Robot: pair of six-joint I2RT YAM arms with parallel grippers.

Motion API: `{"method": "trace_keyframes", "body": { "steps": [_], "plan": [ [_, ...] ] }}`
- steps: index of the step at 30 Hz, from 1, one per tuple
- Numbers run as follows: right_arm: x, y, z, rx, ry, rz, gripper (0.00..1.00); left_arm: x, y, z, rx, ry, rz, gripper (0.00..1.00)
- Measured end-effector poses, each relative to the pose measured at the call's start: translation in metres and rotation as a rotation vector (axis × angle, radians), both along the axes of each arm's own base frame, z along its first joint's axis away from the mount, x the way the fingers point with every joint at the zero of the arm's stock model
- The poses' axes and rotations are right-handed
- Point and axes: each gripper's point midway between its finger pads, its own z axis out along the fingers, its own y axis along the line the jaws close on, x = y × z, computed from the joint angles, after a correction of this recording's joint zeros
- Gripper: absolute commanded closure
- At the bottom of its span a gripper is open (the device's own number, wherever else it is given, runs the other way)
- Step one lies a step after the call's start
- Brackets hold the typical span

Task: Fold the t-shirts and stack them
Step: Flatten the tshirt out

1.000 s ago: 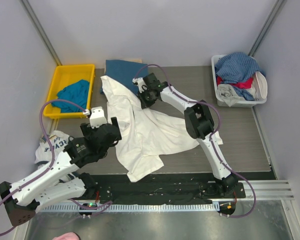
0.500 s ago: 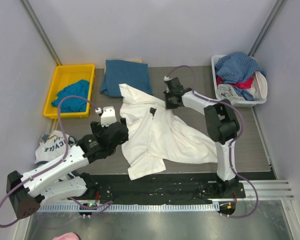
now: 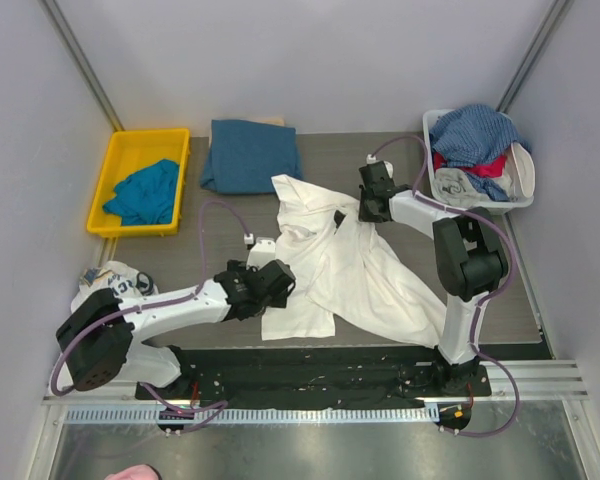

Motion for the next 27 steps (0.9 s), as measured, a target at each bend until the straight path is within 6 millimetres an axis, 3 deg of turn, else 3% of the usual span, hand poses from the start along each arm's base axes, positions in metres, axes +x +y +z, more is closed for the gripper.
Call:
{"method": "trace_keyframes", "body": {
  "steps": [10, 11, 15, 18, 19, 20, 27],
  "plan": [
    [0.000, 0.001, 0.000, 0.002, -0.003, 0.002, 0.99, -0.029, -0.025, -0.034, -0.064, 0.083, -0.025, 0.01],
    [0.000, 0.001, 0.000, 0.002, -0.003, 0.002, 0.99, -0.032, -0.027, -0.037, -0.066, 0.091, -0.028, 0.04],
    [0.000, 0.001, -0.002, 0.001, -0.003, 0.003, 0.99, -0.033, -0.038, -0.043, -0.104, 0.094, -0.024, 0.35],
    [-0.002, 0.000, -0.004, 0.000, 0.002, 0.003, 0.99, -0.030, -0.044, -0.044, -0.120, 0.081, -0.023, 0.77],
    [-0.002, 0.000, -0.004, 0.000, 0.003, 0.003, 0.99, -0.029, -0.047, -0.044, -0.131, 0.076, -0.018, 0.96],
    [-0.003, 0.000, -0.005, 0.000, 0.003, 0.003, 0.99, -0.028, -0.050, -0.043, -0.144, 0.073, -0.014, 1.00],
    [-0.009, -0.002, -0.010, -0.002, 0.015, 0.004, 0.99, -0.024, -0.054, -0.040, -0.146, 0.064, -0.016, 1.00]
  ]
}}
